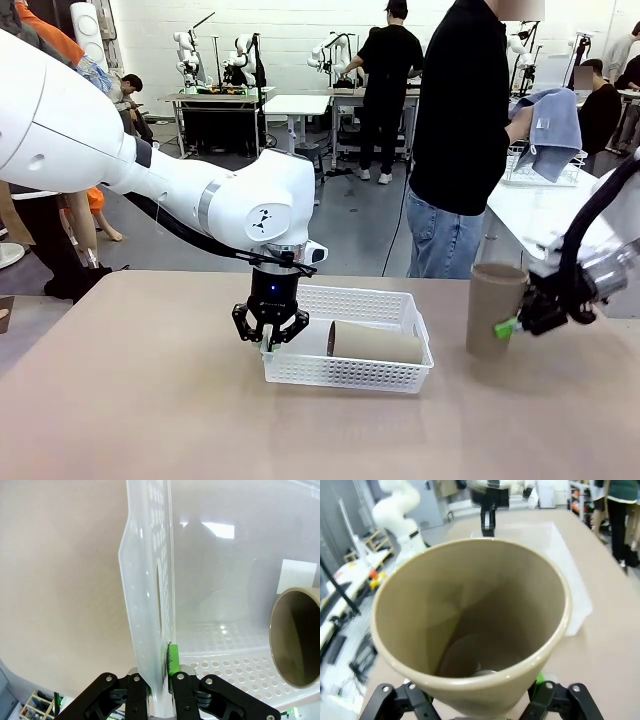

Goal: Clean and organize the cups into the basket.
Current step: Pick up the Reusable plastic cup from the right side of the table and stack it inside the Organizing basket in the center of the table.

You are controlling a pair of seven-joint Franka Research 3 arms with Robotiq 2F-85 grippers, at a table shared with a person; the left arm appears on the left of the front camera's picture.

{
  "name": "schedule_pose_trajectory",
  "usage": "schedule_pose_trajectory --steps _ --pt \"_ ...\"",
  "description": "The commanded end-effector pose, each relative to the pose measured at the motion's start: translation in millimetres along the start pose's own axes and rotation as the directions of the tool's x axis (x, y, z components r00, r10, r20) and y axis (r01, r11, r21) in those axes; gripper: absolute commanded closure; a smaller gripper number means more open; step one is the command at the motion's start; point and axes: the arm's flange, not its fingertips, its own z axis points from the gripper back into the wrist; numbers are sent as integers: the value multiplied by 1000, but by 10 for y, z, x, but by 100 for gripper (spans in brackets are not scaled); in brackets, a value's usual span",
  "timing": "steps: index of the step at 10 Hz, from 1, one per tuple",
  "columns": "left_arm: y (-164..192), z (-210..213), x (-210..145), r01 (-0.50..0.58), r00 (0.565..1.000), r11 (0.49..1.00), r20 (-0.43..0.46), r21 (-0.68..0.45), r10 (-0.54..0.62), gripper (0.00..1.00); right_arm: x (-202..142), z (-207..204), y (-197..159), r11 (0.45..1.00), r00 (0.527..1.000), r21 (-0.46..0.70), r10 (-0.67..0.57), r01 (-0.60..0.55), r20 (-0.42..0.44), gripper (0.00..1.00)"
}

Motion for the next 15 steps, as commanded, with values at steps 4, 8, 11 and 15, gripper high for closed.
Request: schedule_pose_trajectory --steps 4,8,11,15 --pt "9 0 -7 7 1000 1000 5 -2 -7 100 1176 361 822 985 988 -97 -140 146 63 100" --pt "9 0 -7 7 1000 1000 5 -2 -7 100 1112 441 732 995 997 -70 -68 69 20 100" --pt "9 0 -7 7 1000 1000 5 -2 -7 100 1520 143 925 987 970 -158 -51 14 -236 17" --pt "9 0 -7 7 1000 1000 5 -2 -7 100 2569 -867 357 995 809 -99 -63 6 -584 17"
